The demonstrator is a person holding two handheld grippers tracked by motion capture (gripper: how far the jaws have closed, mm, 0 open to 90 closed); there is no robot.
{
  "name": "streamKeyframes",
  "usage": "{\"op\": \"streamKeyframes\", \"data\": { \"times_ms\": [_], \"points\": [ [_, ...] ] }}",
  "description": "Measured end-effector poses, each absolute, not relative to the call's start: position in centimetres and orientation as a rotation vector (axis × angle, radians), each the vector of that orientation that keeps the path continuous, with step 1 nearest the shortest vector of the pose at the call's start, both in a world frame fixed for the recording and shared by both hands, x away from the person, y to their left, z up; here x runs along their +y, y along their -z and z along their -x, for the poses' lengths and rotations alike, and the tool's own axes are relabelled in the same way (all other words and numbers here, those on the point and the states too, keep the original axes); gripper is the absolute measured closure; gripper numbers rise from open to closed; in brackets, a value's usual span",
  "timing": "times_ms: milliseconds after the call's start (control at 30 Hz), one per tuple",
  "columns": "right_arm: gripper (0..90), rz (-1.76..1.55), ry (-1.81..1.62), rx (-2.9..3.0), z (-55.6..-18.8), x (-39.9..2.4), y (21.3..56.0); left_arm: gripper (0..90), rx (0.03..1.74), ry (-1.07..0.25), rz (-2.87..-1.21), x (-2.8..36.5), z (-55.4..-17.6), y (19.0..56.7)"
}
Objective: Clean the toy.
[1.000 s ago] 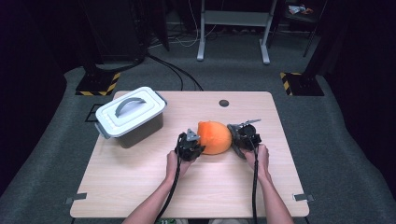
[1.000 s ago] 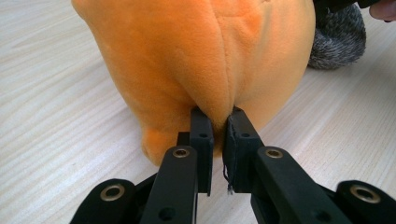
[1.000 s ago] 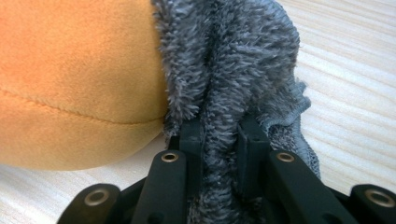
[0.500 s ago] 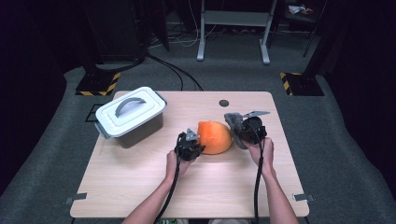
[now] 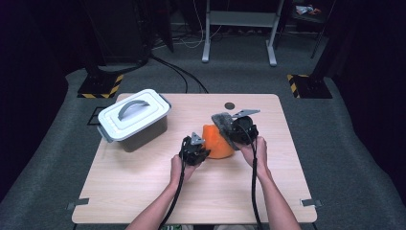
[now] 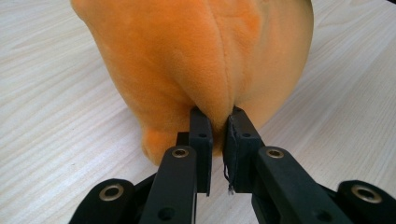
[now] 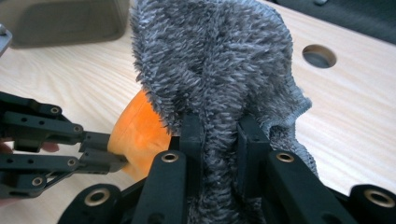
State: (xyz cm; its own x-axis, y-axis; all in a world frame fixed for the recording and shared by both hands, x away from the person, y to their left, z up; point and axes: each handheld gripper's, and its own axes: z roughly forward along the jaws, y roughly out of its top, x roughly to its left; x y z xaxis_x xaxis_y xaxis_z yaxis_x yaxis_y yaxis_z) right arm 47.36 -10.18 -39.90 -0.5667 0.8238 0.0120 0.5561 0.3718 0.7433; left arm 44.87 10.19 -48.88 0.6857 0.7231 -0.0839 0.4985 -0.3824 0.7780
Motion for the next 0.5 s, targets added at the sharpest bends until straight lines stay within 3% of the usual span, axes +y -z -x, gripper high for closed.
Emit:
{"op": "streamKeyframes", "data": {
  "times_ms": [500],
  "points": [
    [75.6, -1.157, -0.998, 2.344, -48.2, -6.9, 41.7, 82.3, 0.940, -0.348, -2.059, 10.6, -45.0, 49.2]
  ]
}}
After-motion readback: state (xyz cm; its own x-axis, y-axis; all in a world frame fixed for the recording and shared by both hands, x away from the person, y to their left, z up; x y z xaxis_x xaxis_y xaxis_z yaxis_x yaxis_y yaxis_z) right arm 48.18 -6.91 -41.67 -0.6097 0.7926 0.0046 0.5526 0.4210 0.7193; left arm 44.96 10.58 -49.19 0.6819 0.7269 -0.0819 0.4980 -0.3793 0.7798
